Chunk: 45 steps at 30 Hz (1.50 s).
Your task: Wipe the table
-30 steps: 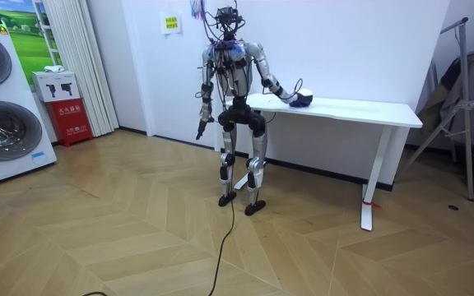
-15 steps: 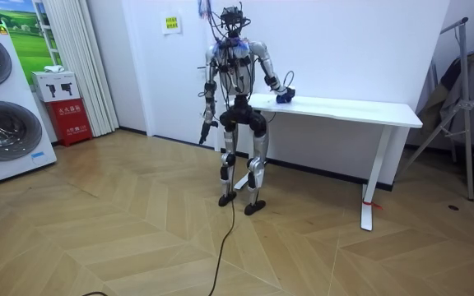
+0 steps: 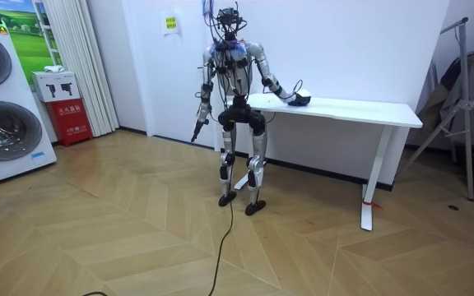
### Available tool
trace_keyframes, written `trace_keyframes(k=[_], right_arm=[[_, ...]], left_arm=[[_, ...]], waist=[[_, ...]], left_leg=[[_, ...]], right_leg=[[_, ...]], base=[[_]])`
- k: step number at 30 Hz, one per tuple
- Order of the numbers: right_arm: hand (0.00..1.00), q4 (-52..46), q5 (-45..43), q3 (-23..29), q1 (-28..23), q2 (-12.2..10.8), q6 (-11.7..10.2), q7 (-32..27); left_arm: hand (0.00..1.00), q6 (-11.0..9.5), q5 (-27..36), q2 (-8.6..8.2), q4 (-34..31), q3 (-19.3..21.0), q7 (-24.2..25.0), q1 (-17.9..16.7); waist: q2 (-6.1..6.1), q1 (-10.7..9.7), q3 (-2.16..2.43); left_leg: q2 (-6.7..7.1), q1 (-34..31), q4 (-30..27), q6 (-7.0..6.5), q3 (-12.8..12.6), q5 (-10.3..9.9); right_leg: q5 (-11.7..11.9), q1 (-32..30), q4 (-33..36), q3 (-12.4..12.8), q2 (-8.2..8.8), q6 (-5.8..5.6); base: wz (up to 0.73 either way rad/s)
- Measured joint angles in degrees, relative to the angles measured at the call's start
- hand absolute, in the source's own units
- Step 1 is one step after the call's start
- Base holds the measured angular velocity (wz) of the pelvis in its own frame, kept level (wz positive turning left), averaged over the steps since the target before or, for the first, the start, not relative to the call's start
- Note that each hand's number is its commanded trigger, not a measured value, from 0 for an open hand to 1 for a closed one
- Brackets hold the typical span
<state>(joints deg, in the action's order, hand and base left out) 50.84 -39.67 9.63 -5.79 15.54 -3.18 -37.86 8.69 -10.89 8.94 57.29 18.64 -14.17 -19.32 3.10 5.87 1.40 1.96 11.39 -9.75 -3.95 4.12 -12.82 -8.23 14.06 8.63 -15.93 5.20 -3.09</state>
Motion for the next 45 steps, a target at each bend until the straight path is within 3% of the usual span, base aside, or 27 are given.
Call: trace_keyframes(k=[4,7,9,12,13,14,16,19,21,22,24,26,28,29,31,32,34,35,36,37,39,40,41,42,43,44,45], right_arm=[[1.0,-0.1,3.4,-0.9,1.5,0.0,1.2,0.5],[1.0,-3.0,3.6,-4.3,4.4,-1.2,6.3,3.2],[1.0,-8.8,3.3,-9.6,7.1,-2.0,11.6,8.8],[1.0,-14.8,1.4,-17.7,10.9,-3.4,14.1,14.6],[1.0,-16.2,-0.7,-21.3,13.6,-4.6,14.0,16.8],[1.0,-16.3,-2.2,-23.8,16.2,-5.5,12.8,18.8],[1.0,-16.1,-3.5,-24.8,18.4,-6.1,11.0,21.1],[1.0,-13.0,-2.9,-23.2,18.4,-5.6,7.9,20.3],[1.0,-11.0,-1.5,-20.1,14.5,-4.8,3.0,16.8],[1.0,-10.5,-0.8,-19.0,13.3,-4.6,1.7,15.5],[1.0,-7.1,2.1,-11.2,8.2,-4.5,-2.6,10.5],[1.0,-5.6,4.9,-4.9,4.4,-4.2,-3.6,7.7],[1.0,-3.0,8.0,-1.0,1.9,-2.7,-3.6,5.6],[1.0,-0.6,9.6,1.1,0.6,-1.2,-3.6,4.9],[1.0,2.1,11.3,3.0,-0.3,0.3,-3.3,4.8],[1.0,2.8,12.7,3.0,-0.3,1.1,-2.6,4.8],[1.0,2.2,13.4,2.4,1.2,0.4,0.2,4.7],[1.0,1.6,13.5,1.7,3.0,-0.4,3.1,4.2],[1.0,0.5,13.3,-0.3,5.4,-1.4,6.9,4.2],[1.0,-0.3,13.0,-1.9,6.8,-2.2,8.8,4.3],[1.0,-4.0,10.4,-12.7,14.8,-6.3,13.2,6.9],[1.0,-4.8,9.5,-15.6,17.3,-7.6,13.4,8.2],[1.0,-6.0,7.7,-20.8,22.9,-9.8,12.7,10.6],[1.0,-6.3,6.5,-22.6,25.2,-10.4,11.6,11.6],[1.0,-6.7,4.5,-24.8,28.6,-10.6,8.5,13.3],[1.0,-6.8,3.3,-24.9,31.0,-10.6,6.7,14.4],[1.0,-6.9,2.7,-24.5,31.4,-10.4,5.9,14.3]], left_arm=[[0.0,-0.2,0.1,-0.46,-0.6,-4.4,-0.6,0.8],[0.0,-0.3,0.2,-0.95,-0.5,-7.6,-1.2,2.6],[0.0,-0.3,0.6,-1.38,0.7,-9.4,-1.5,4.3],[0.0,-0.4,1.1,-1.3,1.3,-11.3,-1.5,6.2],[0.0,-0.4,1.2,-1.35,1.2,-12.1,-1.5,7.0],[0.0,-0.5,1.2,-1.51,1.2,-12.2,-1.4,7.4],[0.0,-0.4,1.3,-1.51,0.6,-12.1,-1.2,6.8],[0.0,-0.1,3.6,-1.2,-1.4,-12.0,-0.6,1.7],[0.0,0.2,5.7,-1.11,-1.2,-10.8,-0.1,-1.0],[0.0,0.2,5.7,-1.11,-1.1,-10.4,0.0,-1.3],[0.0,-0.2,3.7,-1.12,-0.9,-6.7,0.4,-1.4],[0.0,-0.5,0.8,-0.89,-1.0,-2.9,0.4,-0.9],[0.0,-0.6,-0.1,-0.01,-1.0,-1.6,0.3,-0.9],[0.0,-0.8,-0.1,0.44,-1.0,-1.0,0.1,-0.6],[0.0,-1.5,-0.1,0.9,-1.1,-1.0,0.1,0.3],[0.0,-2.0,0.0,1.06,-1.1,-1.7,0.1,1.5],[0.0,-2.9,0.1,1.24,-1.1,-3.8,-0.1,3.2],[0.0,-3.9,0.1,1.25,-0.5,-5.5,-0.3,4.4],[0.0,-4.9,0.4,1.36,1.1,-6.7,-0.5,6.0],[0.0,-5.4,0.4,1.59,2.2,-7.2,-0.6,6.9],[0.0,-5.8,0.2,3.51,7.9,-9.6,-0.4,11.6],[0.0,-5.8,0.2,3.87,8.6,-9.7,-0.3,12.4],[0.0,-5.8,0.2,4.81,9.1,-11.0,-0.1,14.4],[0.0,-5.9,0.2,5.35,9.0,-12.2,0.1,15.7],[0.0,-6.6,1.2,6.23,8.7,-14.9,0.6,17.2],[0.0,-6.8,2.3,6.39,7.6,-16.1,1.4,17.8],[0.0,-6.5,2.4,6.39,6.0,-15.4,1.8,17.0]], waist=[[-0.34,0.4,0.12],[-0.47,2.1,-0.05],[-0.58,4.1,-0.22],[-0.22,5.3,-0.78],[-0.05,5.8,-1.61],[0.16,6.9,-2.03],[0.58,8.8,-2.32],[0.93,8.2,-2.19],[1.17,6.0,-2.18],[1.25,5.2,-2.11],[1.45,2.1,-1.82],[1.6,1.3,-1.41],[1.51,0.3,-1.05],[1.2,0.1,-0.71],[0.92,-0.9,-0.59],[0.44,-1.0,-0.49],[0.11,-0.5,-0.49],[-0.35,1.3,-0.49],[-0.81,4.1,-0.55],[-0.88,5.7,-0.61],[-0.71,11.7,-0.88],[-0.51,12.6,-1.02],[0.23,13.3,-1.72],[0.85,13.5,-2.13],[1.63,13.8,-2.57],[1.84,13.9,-2.47],[2.01,13.9,-2.48]], left_leg=[[0.41,-0.1,-0.1,-0.11,0.3,0.0],[-0.06,-0.2,0.1,0.03,-2.5,0.0],[-0.74,-0.7,0.1,0.46,-4.9,-0.1],[-1.36,-1.9,0.2,1.33,-6.0,0.2],[-1.65,-2.4,0.2,1.65,-5.8,0.4],[-1.88,-3.1,0.2,1.94,-5.6,0.5],[-2.09,-4.0,0.4,2.27,-5.0,0.8],[-2.04,-4.0,0.1,2.22,-2.2,1.0],[-1.58,-3.7,-0.1,2.14,-1.6,1.1],[-1.26,-3.6,-0.2,2.03,-1.7,1.1],[-0.64,-2.8,0.0,1.51,-4.2,1.4],[-0.26,-2.5,-0.3,1.44,-6.5,1.4],[-0.09,-1.9,-1.1,0.97,-7.6,1.1],[-0.18,-1.6,-1.9,-0.07,-8.0,0.4],[-0.37,-1.9,-3.7,-1.47,-7.9,-0.9],[-0.86,-2.6,-4.3,-2.26,-8.3,-2.4],[-1.48,-4.2,-7.0,-2.37,-9.6,-3.0],[-2.06,-4.9,-8.2,-2.32,-10.9,-3.6],[-3.47,-6.0,-9.7,-1.84,-12.9,-4.2],[-4.16,-6.8,-10.6,-1.42,-13.7,-4.4],[-7.68,-11.3,-14.6,0.42,-14.5,-5.3],[-8.52,-12.6,-15.7,0.97,-14.2,-5.5],[-9.53,-15.7,-17.8,2.15,-12.2,-5.6],[-9.7,-17.6,-18.6,2.82,-10.6,-5.4],[-9.82,-21.2,-19.5,3.85,-6.6,-4.9],[-10.4,-23.8,-19.9,5.38,-3.7,-3.8],[-11.21,-24.5,-19.8,6.34,-2.6,-3.0]], right_leg=[[0.1,-0.1,0.0,-1.1,0.34,-0.22],[0.1,-1.6,0.0,1.3,-0.07,-0.27],[0.4,-3.4,0.2,1.8,-0.64,-0.02],[0.9,-5.4,0.5,1.7,-1.46,0.86],[1.0,-5.8,0.5,1.6,-1.77,0.97],[1.0,-6.5,0.5,1.5,-2.0,1.09],[1.1,-6.9,0.1,0.8,-2.22,1.17],[1.1,-6.3,0.0,-0.5,-2.08,1.16],[0.8,-4.9,-0.2,-2.1,-1.44,0.77],[0.6,-4.4,-0.1,-2.1,-1.1,0.51],[-0.1,-2.7,0.5,-1.2,0.36,-0.59],[-0.5,-2.7,1.7,-0.4,1.1,-0.87],[-0.4,-2.7,3.4,-0.2,1.73,-0.88],[-0.5,-2.4,4.6,0.0,1.86,-0.9],[-0.7,-2.3,6.2,-0.6,2.64,-1.31],[-1.3,-3.4,8.4,-0.8,2.87,-2.21],[-2.3,-6.3,15.4,-1.4,4.79,-2.2],[-3.5,-7.6,19.9,-1.3,6.99,-1.78],[-4.0,-8.8,23.1,-1.0,9.14,-1.99],[-4.2,-9.5,23.9,-0.6,10.02,-1.88],[-4.6,-11.8,21.6,0.4,12.69,-2.3],[-4.6,-12.0,20.0,0.3,13.21,-2.39],[-4.3,-11.8,16.4,0.3,13.82,-2.82],[-4.0,-11.6,14.6,0.6,13.87,-3.2],[-3.1,-11.0,10.7,0.2,13.75,-3.42],[-1.4,-11.1,8.3,-0.4,13.57,-3.65],[0.3,-11.0,6.2,-0.6,13.46,-3.51]], base=[[-0.07],[-0.57],[-0.79],[-0.29],[0.05],[0.15],[0.28],[0.61],[0.58],[0.78],[0.7],[0.14],[-0.2],[-0.24],[-0.08],[-0.19],[-0.33],[-0.72],[-0.97],[-1.29],[-1.37],[-0.85],[-0.2],[0.44],[1.01],[1.24],[0.92]])
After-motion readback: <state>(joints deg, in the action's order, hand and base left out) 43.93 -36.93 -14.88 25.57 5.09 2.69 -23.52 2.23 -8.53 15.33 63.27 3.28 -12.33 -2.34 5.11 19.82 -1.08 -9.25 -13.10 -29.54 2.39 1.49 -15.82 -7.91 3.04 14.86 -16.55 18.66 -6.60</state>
